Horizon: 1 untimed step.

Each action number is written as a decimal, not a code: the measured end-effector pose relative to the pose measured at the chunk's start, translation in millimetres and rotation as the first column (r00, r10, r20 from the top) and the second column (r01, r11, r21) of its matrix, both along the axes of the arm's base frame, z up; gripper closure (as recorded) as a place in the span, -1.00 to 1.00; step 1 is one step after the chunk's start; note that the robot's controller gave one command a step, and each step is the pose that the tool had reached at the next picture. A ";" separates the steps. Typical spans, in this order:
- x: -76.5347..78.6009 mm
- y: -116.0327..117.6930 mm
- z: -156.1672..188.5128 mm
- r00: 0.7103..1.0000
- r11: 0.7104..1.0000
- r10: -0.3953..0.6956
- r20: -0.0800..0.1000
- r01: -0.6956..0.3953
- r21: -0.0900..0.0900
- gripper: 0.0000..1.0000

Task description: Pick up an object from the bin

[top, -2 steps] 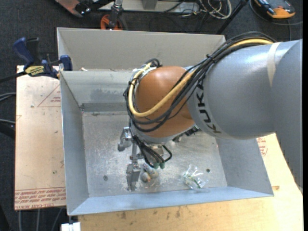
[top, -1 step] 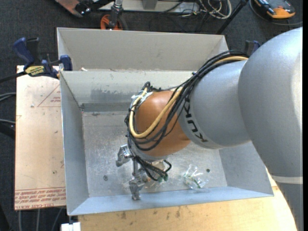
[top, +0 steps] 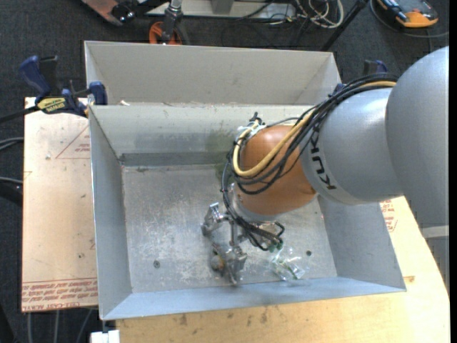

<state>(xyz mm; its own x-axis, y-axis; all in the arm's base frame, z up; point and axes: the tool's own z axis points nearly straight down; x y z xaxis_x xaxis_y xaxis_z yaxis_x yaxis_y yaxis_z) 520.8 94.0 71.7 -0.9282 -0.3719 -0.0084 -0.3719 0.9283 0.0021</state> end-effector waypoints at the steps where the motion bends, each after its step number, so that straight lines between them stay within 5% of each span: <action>1: -6.0 -10.0 25.8 0.997 0.997 0.075 -0.006 -0.075 -0.003 -1.00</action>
Offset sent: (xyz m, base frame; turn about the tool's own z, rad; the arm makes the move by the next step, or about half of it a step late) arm -0.0186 -0.0127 -0.0017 -0.2695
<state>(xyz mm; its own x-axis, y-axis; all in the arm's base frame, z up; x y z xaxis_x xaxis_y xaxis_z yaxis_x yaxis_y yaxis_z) 514.8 84.0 97.5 -0.8977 -0.4406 -0.0014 -0.4407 0.8977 0.0012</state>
